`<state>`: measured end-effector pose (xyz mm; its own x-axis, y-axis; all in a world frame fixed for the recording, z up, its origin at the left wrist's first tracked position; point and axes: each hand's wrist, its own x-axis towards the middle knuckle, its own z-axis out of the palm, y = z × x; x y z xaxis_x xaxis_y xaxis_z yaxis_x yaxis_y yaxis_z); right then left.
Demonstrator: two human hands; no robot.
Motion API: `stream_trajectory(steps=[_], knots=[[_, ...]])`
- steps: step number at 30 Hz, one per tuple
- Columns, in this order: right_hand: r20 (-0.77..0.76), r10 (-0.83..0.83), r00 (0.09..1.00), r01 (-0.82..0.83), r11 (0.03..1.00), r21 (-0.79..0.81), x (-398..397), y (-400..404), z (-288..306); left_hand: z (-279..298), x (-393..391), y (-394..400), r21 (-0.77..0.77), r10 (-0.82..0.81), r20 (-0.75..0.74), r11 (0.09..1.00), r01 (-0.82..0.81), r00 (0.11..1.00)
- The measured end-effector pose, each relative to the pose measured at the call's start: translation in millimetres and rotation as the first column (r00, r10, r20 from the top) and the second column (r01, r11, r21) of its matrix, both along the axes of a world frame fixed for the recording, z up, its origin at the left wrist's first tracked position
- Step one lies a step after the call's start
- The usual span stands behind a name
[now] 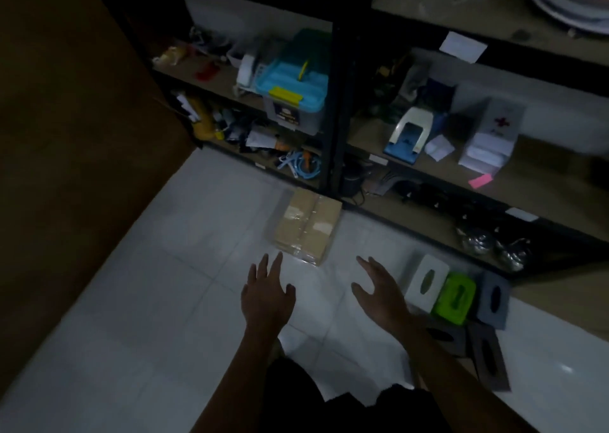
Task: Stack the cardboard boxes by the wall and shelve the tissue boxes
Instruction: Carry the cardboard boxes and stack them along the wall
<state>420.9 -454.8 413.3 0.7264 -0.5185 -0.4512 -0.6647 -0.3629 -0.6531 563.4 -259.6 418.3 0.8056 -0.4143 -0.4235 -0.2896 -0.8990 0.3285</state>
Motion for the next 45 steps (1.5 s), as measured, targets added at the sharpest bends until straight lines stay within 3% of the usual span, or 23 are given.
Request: stream_trajectory(steps=[3, 8, 16, 23, 28, 32, 34, 37, 41, 45], knots=[[-0.136, -0.012, 0.991, -0.008, 0.989, -0.149, 28, 17, -10, -10, 51, 8, 0.061, -0.116, -0.011, 0.991, 0.116, 0.993], [-0.34, 0.058, 0.939, -0.152, 0.954, -0.257, 86, 31, -39, -53, 121, 12, 0.13, -0.217, -0.034, 0.967, 0.22, 0.976], [-0.389, 0.1, 0.916, -0.213, 0.943, -0.257, 162, 18, -183, -206, 186, 4, 0.16, -0.261, -0.089, 0.949, 0.273, 0.961], [-0.344, 0.079, 0.936, -0.178, 0.947, -0.267, 195, -24, -366, -393, 234, -37, 0.055, -0.127, -0.18, 0.989, 0.139, 0.975], [-0.38, 0.071, 0.922, -0.179, 0.95, -0.257, 201, -46, -462, -495, 253, -75, -0.114, 0.029, -0.191, 0.992, -0.051, 0.981], [-0.366, -0.098, 0.925, 0.05, 0.989, -0.137, 206, -50, -511, -551, 263, -95, -0.206, 0.219, -0.26, 0.939, -0.276, 0.94], [-0.341, -0.2, 0.919, 0.223, 0.974, 0.03, 210, -51, -525, -571, 267, -104, -0.242, 0.309, -0.309, 0.889, -0.389, 0.9], [-0.322, -0.315, 0.893, 0.413, 0.857, 0.309, 217, -50, -536, -581, 270, -116, -0.27, 0.36, -0.389, 0.835, -0.479, 0.848], [-0.268, -0.423, 0.866, 0.497, 0.787, 0.364, 220, -47, -530, -573, 277, -113, -0.285, 0.319, -0.327, 0.864, -0.414, 0.89], [-0.187, -0.51, 0.839, 0.54, 0.746, 0.39, 216, -47, -490, -516, 277, -119, -0.399, 0.396, -0.331, 0.764, -0.507, 0.857]])
